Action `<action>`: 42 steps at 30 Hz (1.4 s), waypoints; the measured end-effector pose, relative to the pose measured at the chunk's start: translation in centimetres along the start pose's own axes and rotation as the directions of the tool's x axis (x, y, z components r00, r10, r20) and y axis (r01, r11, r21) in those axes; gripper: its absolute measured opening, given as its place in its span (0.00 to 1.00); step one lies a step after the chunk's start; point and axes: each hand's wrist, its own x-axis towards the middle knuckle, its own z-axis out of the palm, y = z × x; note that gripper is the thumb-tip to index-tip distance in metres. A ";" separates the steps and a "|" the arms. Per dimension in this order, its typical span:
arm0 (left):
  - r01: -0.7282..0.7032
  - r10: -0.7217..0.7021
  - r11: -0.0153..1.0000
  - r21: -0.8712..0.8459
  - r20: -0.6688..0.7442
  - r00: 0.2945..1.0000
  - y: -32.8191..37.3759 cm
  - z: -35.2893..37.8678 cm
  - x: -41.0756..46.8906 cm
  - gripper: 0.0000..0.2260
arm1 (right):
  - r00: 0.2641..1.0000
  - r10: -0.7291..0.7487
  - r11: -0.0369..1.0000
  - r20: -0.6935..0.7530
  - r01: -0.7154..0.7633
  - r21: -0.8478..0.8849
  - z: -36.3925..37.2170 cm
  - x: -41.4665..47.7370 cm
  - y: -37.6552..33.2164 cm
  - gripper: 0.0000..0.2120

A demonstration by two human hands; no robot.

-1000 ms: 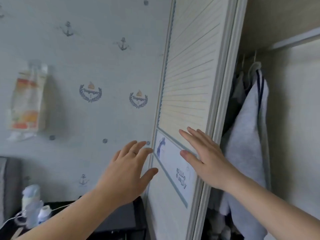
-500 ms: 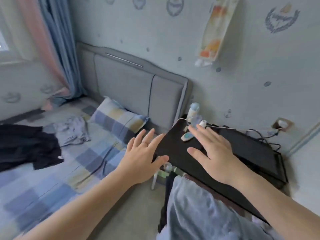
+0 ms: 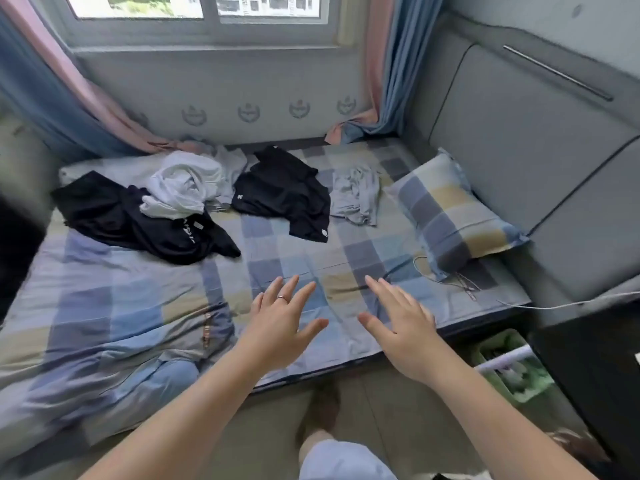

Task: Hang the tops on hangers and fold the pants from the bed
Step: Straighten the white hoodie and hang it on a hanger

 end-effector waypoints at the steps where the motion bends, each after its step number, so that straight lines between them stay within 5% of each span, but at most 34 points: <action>1: 0.029 -0.029 0.999 -0.016 0.001 1.000 -1.1 0.0 0.9 0.33 | 1.000 -0.012 1.000 0.020 0.012 0.002 0.4 1.8 -0.2 0.30; 17: 0.368 -0.374 0.920 -0.136 -0.021 0.927 -12.4 -4.0 16.7 0.31 | 0.953 -0.136 0.984 0.270 0.161 -0.072 -0.2 27.5 -1.4 0.29; 26: 0.384 -0.388 0.913 -0.140 -0.004 0.922 -20.5 -6.1 23.4 0.30 | 0.949 -0.194 0.975 0.249 0.214 -0.056 2.9 36.6 -6.2 0.30; 42: 0.474 -0.476 0.852 -0.224 0.049 0.878 -66.1 -2.1 45.8 0.28 | 0.938 -0.235 0.961 0.254 0.263 -0.083 30.3 72.8 -24.8 0.30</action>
